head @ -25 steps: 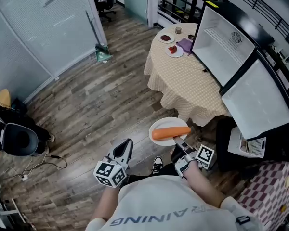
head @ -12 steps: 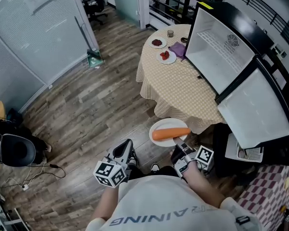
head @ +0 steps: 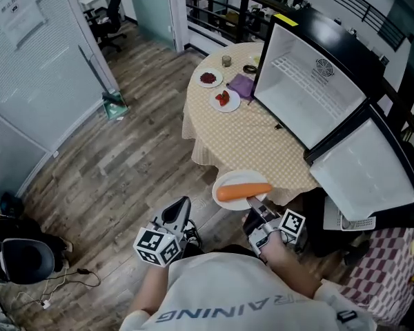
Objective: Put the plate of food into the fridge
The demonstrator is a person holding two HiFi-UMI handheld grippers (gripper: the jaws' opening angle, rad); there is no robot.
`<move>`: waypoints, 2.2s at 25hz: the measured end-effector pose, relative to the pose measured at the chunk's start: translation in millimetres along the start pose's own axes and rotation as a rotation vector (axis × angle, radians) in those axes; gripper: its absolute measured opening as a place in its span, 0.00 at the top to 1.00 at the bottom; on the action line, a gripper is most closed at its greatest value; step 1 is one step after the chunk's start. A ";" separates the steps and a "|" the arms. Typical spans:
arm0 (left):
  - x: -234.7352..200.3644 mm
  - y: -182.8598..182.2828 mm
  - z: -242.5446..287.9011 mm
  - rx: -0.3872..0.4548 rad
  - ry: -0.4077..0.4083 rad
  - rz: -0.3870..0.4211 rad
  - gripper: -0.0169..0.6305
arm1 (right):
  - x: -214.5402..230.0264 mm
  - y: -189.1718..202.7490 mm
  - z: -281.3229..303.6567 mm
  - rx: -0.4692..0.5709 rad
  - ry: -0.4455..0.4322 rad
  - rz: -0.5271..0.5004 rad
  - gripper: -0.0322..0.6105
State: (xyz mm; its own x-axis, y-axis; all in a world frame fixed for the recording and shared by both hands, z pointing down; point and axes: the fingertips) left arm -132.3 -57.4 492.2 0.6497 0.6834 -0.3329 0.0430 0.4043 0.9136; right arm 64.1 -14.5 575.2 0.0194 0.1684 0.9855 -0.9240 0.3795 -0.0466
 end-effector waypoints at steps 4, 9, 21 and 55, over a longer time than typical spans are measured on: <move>-27.9 -16.8 15.5 -0.026 0.063 0.007 0.96 | -11.9 -1.8 32.6 0.054 -0.004 0.003 0.89; -66.9 -32.9 28.1 -0.051 0.123 0.008 0.96 | -21.8 1.9 66.0 0.122 -0.005 0.023 0.89; -101.4 -48.3 84.2 -0.118 0.268 0.026 0.96 | -29.0 -21.3 89.4 0.298 -0.027 0.105 0.89; -21.8 -69.6 315.8 -0.290 0.491 0.112 0.96 | 13.9 -245.3 76.8 0.662 0.068 0.198 0.89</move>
State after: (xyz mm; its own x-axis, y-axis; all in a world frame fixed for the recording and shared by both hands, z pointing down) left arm 90.2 -292.5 509.5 0.2074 0.9053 -0.3706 -0.2602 0.4162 0.8712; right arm 261.7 -175.1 612.8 -0.1694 0.2418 0.9554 -0.9506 -0.2959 -0.0937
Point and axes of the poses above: the fingertips, and each gripper's own axes: z forward along the fingers, x to its right, y out of its underside
